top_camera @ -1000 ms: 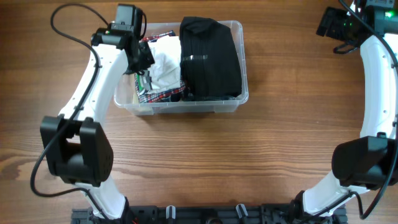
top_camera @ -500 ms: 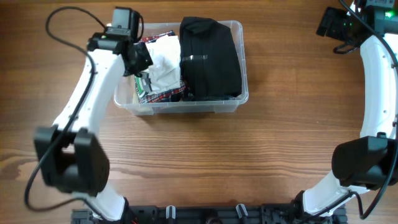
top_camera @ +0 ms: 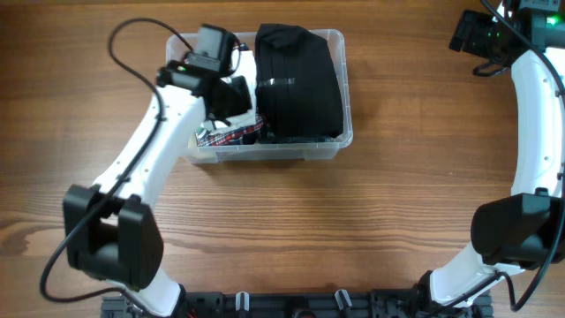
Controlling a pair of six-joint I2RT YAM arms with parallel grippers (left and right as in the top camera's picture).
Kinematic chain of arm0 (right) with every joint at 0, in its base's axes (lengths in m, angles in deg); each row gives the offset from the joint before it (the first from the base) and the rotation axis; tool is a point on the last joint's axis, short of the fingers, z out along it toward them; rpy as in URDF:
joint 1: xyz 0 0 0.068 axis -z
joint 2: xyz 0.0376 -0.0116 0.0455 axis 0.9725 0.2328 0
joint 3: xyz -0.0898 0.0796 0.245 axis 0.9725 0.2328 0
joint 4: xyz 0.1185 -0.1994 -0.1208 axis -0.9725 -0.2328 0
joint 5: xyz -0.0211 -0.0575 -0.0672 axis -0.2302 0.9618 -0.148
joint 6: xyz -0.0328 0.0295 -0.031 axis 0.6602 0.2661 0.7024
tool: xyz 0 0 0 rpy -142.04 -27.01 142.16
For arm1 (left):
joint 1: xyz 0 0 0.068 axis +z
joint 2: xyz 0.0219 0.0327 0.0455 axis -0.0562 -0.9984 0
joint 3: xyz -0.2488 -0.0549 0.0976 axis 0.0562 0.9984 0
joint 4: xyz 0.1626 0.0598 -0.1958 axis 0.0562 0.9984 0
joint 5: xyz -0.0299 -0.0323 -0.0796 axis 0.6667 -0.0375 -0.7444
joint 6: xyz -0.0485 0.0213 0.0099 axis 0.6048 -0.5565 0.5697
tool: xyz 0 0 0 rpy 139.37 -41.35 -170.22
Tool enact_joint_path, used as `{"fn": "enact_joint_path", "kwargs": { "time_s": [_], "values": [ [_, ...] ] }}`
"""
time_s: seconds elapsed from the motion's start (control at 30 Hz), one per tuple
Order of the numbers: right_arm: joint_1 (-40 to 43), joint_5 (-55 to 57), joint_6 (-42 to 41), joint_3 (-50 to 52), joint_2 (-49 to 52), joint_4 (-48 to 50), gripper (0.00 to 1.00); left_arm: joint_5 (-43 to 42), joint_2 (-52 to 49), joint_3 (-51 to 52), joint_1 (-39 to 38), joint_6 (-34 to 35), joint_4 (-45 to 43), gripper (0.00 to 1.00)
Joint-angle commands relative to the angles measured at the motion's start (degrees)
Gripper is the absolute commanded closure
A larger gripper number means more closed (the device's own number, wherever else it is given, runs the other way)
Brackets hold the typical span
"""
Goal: Pack container
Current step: 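Open the left gripper and lift it up out of the container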
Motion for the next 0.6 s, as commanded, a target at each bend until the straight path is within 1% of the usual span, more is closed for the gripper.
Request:
{"fn": "enact_joint_path", "kwargs": {
  "time_s": [0.0,0.1,0.23,0.33,0.4,0.43,0.47,0.53,0.57],
  "values": [
    [-0.11,1.01,0.22,0.04,0.44,0.13,0.0,-1.33,-2.1,3.21,-1.36,0.35,-2.6,0.73],
    [-0.11,1.01,0.22,0.04,0.44,0.13,0.0,-1.33,-1.92,3.3,-1.38,0.33,-3.13,0.76],
    [-0.11,1.01,0.24,0.04,0.44,0.13,0.0,-0.79,2.62,0.85,0.0,0.24,-3.32,0.75],
    [-0.11,1.01,0.22,0.04,0.44,0.13,0.0,3.39,7.85,-1.95,2.14,-0.11,-3.39,0.69],
    [-0.11,1.01,0.24,0.04,0.44,0.13,0.0,6.78,11.23,-2.62,3.67,-0.11,-3.74,0.62],
    [-0.11,1.01,0.22,0.04,0.44,0.13,0.0,8.37,13.16,-2.67,4.83,-0.11,-3.96,0.49],
    [-0.11,1.01,0.22,0.04,0.44,0.13,0.0,9.6,14.91,-2.67,6.12,-0.09,-3.96,0.31],
    [-0.11,1.01,0.24,0.04,0.44,0.13,0.0,10.56,17.4,-2.67,8.81,-0.13,-3.91,0.08],
    [-0.11,1.01,0.22,0.04,0.44,0.15,0.0,10.54,18.73,-2.67,10.99,-0.11,-3.89,0.0]
  ]
}}
